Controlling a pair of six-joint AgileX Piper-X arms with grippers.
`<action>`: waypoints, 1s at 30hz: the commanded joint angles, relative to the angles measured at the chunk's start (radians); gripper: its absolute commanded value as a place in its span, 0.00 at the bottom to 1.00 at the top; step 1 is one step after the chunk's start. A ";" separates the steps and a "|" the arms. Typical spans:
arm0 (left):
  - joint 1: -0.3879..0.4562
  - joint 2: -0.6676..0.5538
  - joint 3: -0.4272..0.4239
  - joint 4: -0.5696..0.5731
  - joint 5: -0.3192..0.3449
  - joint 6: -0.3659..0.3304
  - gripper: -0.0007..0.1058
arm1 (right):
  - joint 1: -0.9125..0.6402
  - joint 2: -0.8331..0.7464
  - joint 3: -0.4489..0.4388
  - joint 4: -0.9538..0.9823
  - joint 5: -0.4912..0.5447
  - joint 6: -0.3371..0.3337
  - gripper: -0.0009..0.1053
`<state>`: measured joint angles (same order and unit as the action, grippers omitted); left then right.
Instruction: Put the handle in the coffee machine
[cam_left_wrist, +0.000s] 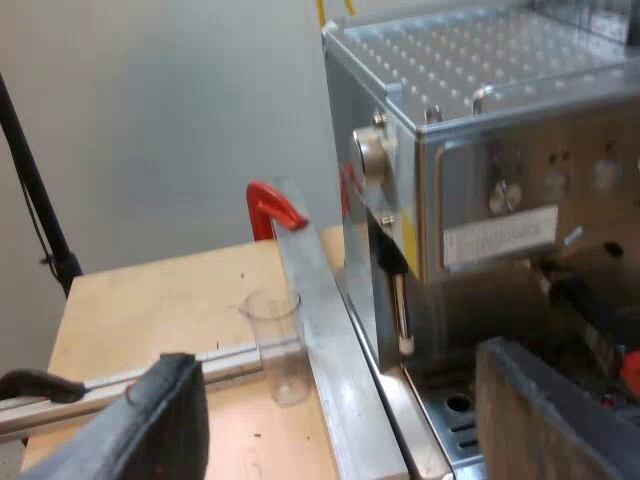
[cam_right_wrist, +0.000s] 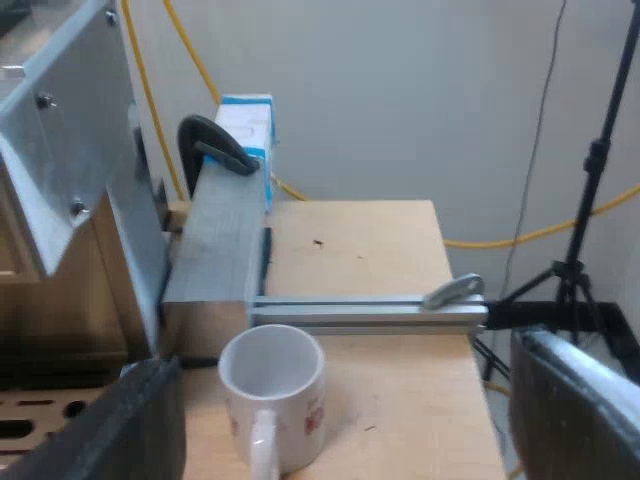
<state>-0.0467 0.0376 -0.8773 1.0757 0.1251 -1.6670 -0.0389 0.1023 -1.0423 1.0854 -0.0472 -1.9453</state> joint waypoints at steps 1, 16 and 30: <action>-0.003 -0.045 0.014 0.022 -0.007 -0.011 0.57 | -0.003 -0.038 -0.011 0.006 -0.040 0.016 0.65; -0.003 -0.191 0.067 0.119 0.008 0.026 0.57 | -0.003 -0.158 0.074 0.105 -0.048 0.057 0.65; -0.005 -0.191 0.112 0.114 0.006 0.026 0.57 | -0.005 -0.157 0.122 0.107 -0.048 0.092 0.65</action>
<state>-0.0467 -0.0137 -0.7691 1.1983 0.1307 -1.6404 -0.0389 -0.0085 -0.9257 1.2208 -0.0856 -1.8586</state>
